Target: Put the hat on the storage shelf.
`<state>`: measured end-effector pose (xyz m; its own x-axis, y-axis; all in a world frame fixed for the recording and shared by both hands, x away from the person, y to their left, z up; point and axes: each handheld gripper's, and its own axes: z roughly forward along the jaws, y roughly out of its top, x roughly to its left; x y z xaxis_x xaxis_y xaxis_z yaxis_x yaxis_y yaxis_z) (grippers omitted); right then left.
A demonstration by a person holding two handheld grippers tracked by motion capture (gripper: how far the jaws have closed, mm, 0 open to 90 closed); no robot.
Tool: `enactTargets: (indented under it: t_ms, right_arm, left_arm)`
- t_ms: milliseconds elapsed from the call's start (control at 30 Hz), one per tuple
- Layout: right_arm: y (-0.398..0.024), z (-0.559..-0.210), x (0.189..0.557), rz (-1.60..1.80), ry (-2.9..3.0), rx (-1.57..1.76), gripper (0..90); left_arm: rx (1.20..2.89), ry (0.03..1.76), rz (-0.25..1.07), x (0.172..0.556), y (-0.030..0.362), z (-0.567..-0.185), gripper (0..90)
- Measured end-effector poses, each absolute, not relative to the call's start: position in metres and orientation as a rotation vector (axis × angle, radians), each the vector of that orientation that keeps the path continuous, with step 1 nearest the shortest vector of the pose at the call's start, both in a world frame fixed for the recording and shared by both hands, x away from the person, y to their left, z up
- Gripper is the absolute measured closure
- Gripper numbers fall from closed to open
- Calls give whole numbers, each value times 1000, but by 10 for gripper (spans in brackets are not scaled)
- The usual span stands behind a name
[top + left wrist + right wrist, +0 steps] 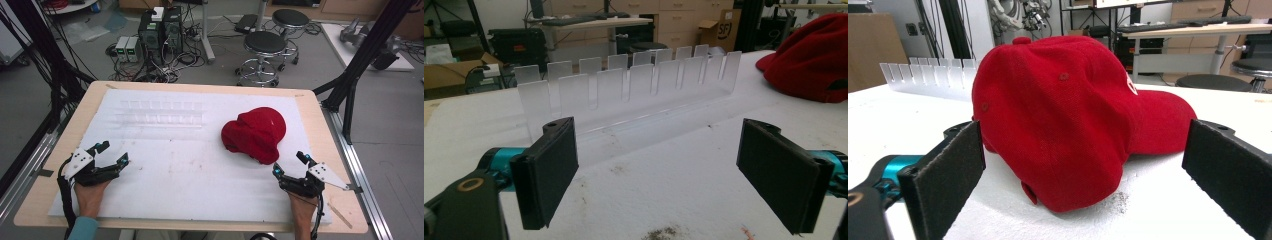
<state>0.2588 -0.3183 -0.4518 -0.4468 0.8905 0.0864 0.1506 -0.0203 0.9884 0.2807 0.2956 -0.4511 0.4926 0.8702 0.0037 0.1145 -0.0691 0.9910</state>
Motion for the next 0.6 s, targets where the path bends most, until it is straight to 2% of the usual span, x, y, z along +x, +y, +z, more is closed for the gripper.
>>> enactTargets:
  t_ms: [600]
  right_arm:
    - [-316,-451,259,1500,1662,1054,24]
  left_arm:
    - [1506,898,773,281,298,-451,170]
